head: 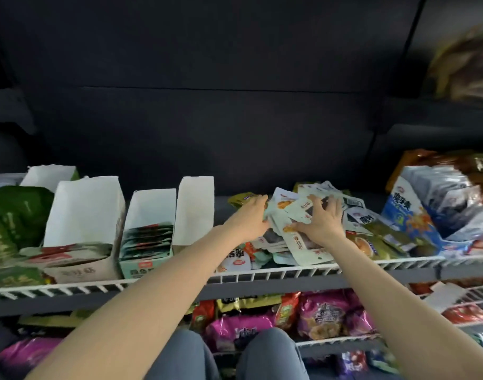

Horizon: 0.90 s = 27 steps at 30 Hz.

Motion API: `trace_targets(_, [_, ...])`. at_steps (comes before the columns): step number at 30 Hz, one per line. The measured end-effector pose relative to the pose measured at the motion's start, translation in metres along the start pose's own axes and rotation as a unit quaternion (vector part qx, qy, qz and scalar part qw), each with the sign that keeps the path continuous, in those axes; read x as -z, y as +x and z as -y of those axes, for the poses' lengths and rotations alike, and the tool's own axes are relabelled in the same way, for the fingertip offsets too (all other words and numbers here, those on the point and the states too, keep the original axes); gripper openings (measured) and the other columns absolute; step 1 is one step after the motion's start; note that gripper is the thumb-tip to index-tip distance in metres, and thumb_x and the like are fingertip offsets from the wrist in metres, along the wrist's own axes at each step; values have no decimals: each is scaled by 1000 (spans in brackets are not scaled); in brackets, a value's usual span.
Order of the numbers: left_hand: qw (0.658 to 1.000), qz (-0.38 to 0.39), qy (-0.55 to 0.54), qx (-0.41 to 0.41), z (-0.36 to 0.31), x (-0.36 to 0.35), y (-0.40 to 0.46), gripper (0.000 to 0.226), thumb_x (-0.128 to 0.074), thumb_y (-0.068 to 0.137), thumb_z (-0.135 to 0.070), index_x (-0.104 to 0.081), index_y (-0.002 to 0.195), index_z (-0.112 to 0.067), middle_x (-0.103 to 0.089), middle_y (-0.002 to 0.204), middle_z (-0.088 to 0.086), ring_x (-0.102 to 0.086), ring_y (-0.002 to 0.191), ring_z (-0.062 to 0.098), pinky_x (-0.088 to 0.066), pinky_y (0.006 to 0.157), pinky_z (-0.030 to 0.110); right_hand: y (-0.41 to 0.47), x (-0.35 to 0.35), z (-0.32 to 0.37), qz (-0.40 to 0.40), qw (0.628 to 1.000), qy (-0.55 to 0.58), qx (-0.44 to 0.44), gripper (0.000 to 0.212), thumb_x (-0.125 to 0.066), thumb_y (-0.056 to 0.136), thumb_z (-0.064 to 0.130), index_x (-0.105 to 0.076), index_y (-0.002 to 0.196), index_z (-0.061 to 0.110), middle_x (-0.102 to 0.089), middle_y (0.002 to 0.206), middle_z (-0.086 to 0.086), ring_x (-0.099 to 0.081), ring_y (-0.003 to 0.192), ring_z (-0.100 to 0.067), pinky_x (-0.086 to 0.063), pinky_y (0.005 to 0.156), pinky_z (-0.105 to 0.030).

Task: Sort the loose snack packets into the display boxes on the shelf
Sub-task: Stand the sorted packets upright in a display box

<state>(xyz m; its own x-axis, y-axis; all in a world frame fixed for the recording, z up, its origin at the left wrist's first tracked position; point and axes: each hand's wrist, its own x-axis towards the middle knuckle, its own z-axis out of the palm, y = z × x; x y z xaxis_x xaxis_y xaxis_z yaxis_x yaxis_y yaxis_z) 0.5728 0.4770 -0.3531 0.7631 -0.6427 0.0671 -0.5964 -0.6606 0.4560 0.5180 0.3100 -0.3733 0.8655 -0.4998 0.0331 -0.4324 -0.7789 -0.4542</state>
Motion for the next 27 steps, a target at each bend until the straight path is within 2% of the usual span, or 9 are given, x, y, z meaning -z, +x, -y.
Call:
trace_targets(2, [997,71,-14,14,4,-13,14,67,-51,94,-22,-14,150,-15,-20,155,6,-27,139,24,-27,111,35,9,-2,-8,9,999,-40,-4,91,-62,85,49,-5,151,20,4,157,-17,12,145,-32,-7,116,-45])
trace_targets(4, [991,131,7,29,8,-23,20,61,-51,94,-27,-22,148,-18,-32,150,5,-38,132,24,-33,107,36,14,-6,-12,18,999,-43,-2,84,-60,85,49,-15,149,16,-27,150,-18,-22,140,-35,-27,111,-46])
trace_targets(6, [989,146,17,34,11,-27,22,55,-50,95,-29,-30,145,-18,-45,141,4,-48,121,23,-40,99,31,10,-10,-10,-8,998,-44,33,58,-59,88,42,-40,134,13,-59,120,-14,-57,107,-30,-49,86,-39])
trace_targets(8, [990,132,7,43,11,-25,21,55,-49,96,-28,-29,146,-18,-45,142,4,-47,123,23,-38,97,28,1,-11,-5,-46,984,-137,101,32,-54,93,28,-55,119,9,-66,98,-11,-62,88,-27,-50,72,-33])
trace_targets(11, [993,104,-32,50,8,-21,18,50,-50,96,-25,-35,143,-18,-45,142,3,-46,125,23,-38,95,27,-7,-13,-3,-80,944,-258,187,26,-46,88,-3,-57,111,3,-64,98,-13,-62,92,-32,-48,68,-36])
trace_targets(18, [964,-71,-254,15,-3,12,1,56,-59,91,-20,-32,140,-19,-51,128,-8,-50,117,9,-40,95,24,-27,27,17,-119,956,157,217,17,-35,102,18,-49,93,15,-53,67,-1,-48,57,-15,-35,49,-20])
trace_targets(21, [964,-145,-225,-10,-5,36,-14,23,-60,91,-24,-54,112,-17,-60,101,-10,-59,99,10,-47,81,23,-40,39,38,-114,914,321,219,22,-37,101,23,-52,88,14,-58,79,-13,-51,67,-20,-43,60,-31])
trace_targets(23, [957,-172,-230,-25,-3,51,-29,13,-60,90,-25,-59,98,-14,-66,96,-5,-63,91,13,-50,74,22,-48,44,52,-101,889,400,201,16,-42,99,24,-57,93,21,-64,87,-1,-63,81,-16,-53,70,-36])
trace_targets(27, [943,-233,-237,-12,13,82,-64,15,-59,91,-29,-63,99,-17,-69,100,-6,-67,88,12,-55,76,29,-66,47,88,-17,862,469,191,19,-55,93,22,-58,112,19,-68,101,6,-67,86,-2,-57,65,-21])
